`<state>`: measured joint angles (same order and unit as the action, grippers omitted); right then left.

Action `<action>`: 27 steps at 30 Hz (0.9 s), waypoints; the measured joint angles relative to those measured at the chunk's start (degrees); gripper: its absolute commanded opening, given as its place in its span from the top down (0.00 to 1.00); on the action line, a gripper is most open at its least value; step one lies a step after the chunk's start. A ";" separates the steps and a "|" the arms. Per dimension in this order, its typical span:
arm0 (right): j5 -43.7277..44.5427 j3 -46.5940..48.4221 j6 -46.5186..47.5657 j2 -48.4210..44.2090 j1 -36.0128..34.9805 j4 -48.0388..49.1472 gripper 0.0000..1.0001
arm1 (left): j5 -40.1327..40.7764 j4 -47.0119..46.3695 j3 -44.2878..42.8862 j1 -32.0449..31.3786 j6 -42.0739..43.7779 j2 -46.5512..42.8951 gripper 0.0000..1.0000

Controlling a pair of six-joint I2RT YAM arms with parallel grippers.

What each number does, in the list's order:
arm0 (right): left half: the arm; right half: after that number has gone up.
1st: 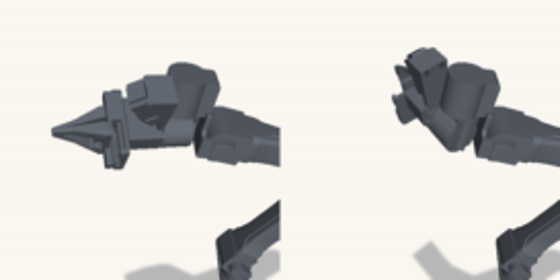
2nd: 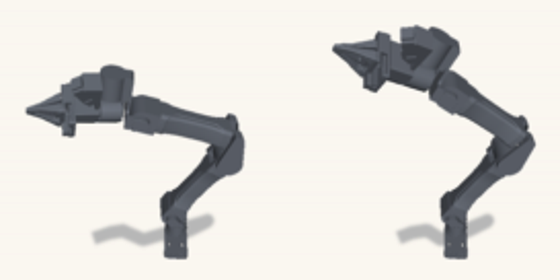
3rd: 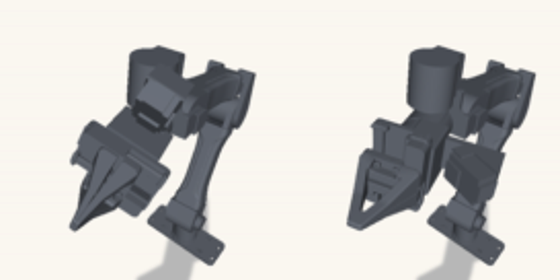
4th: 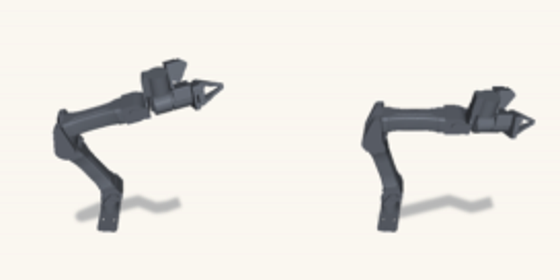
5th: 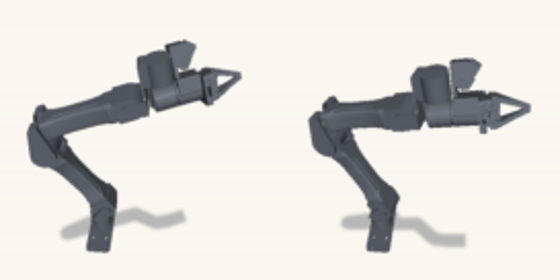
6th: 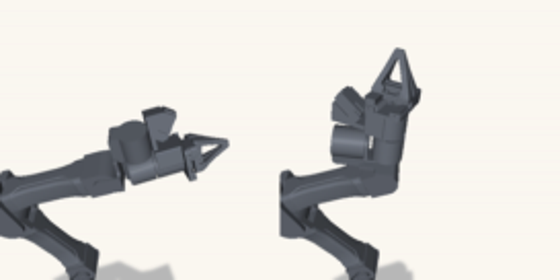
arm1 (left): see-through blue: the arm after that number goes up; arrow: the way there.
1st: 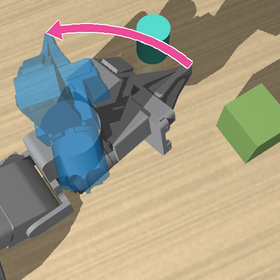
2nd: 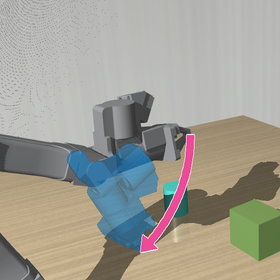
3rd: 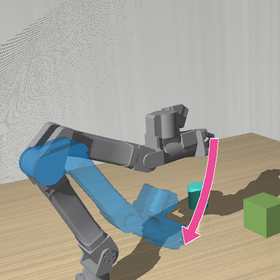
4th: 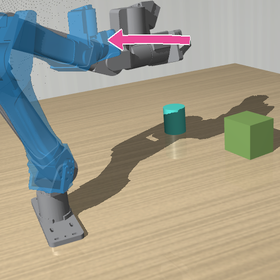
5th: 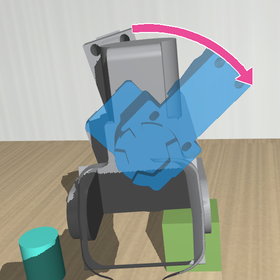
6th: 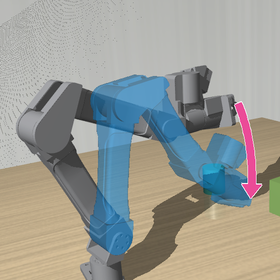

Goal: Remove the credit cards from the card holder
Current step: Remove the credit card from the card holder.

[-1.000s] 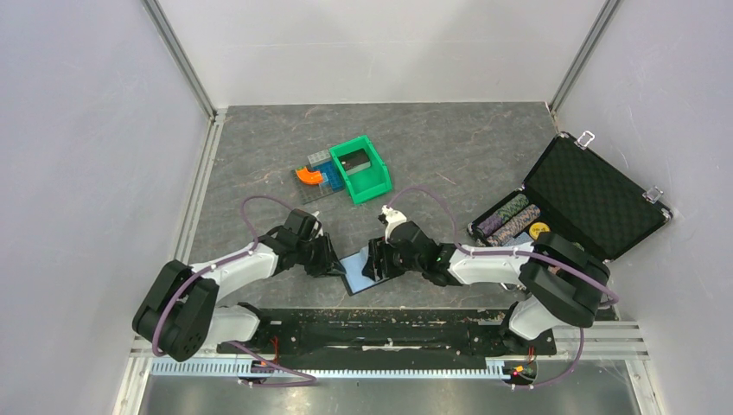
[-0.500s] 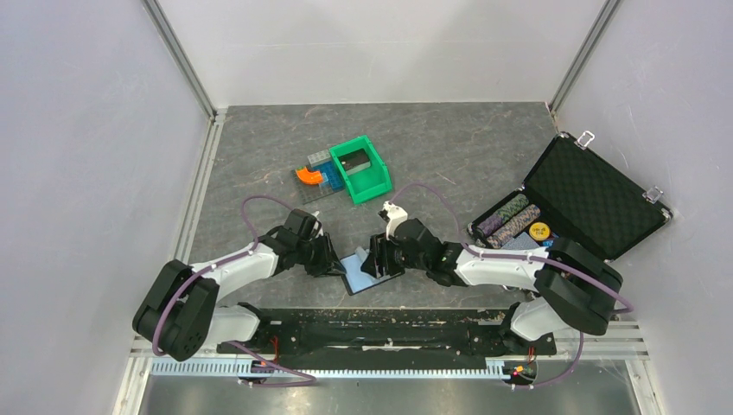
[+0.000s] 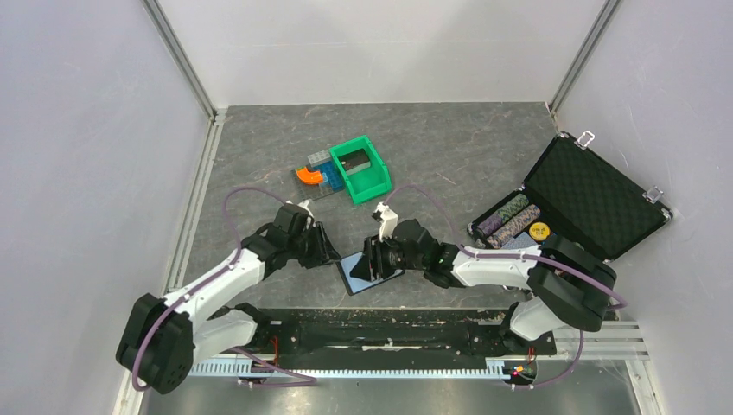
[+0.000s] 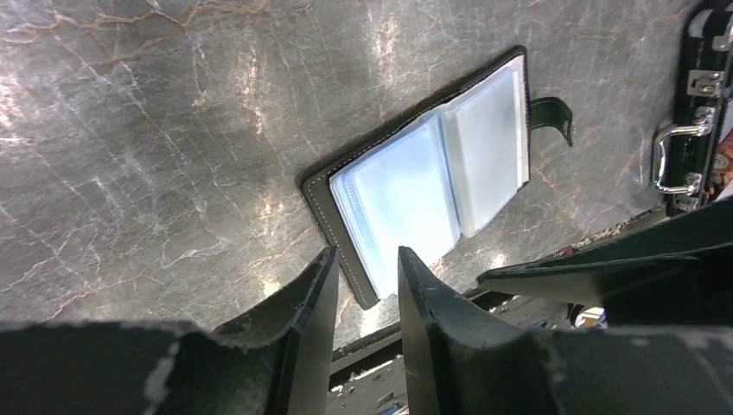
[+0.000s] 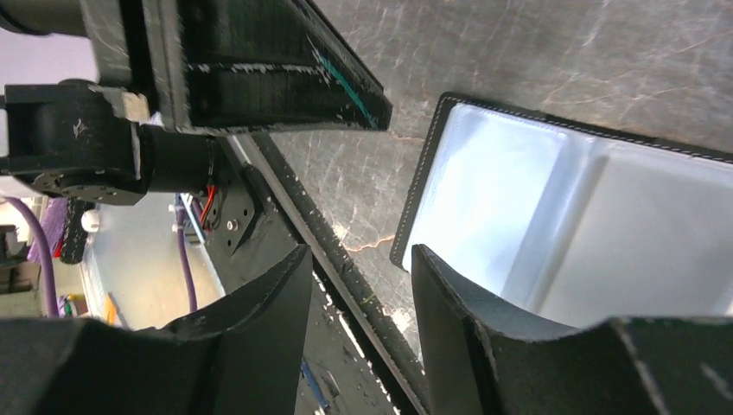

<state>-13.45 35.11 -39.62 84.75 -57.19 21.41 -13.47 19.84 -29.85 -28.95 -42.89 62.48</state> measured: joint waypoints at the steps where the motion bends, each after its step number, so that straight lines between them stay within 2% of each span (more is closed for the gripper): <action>1: -0.42 0.00 -0.07 0.33 -0.15 0.42 0.48 | 0.20 0.35 0.00 0.00 -0.13 -0.83 0.61; 5: -0.85 0.04 1.05 0.90 -0.59 -0.68 0.38 | 0.90 1.14 -0.13 0.00 -0.72 -4.26 0.59; 14: 9.35 0.28 7.08 -3.69 2.16 -11.76 0.31 | -1.77 -0.55 -0.42 0.00 -0.72 -1.90 0.62; 20: 13.77 0.33 8.92 -3.87 4.76 -14.60 0.32 | -3.45 -4.07 1.42 -0.02 -0.79 2.12 0.62; 27: 14.38 0.33 9.49 -2.91 4.87 -14.86 0.32 | -3.56 -5.62 3.98 0.00 -0.79 4.68 0.63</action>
<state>0.93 35.44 -30.13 81.84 -52.31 6.55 -17.04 14.22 -25.87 -28.95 -43.68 67.16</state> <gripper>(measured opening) 0.687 0.378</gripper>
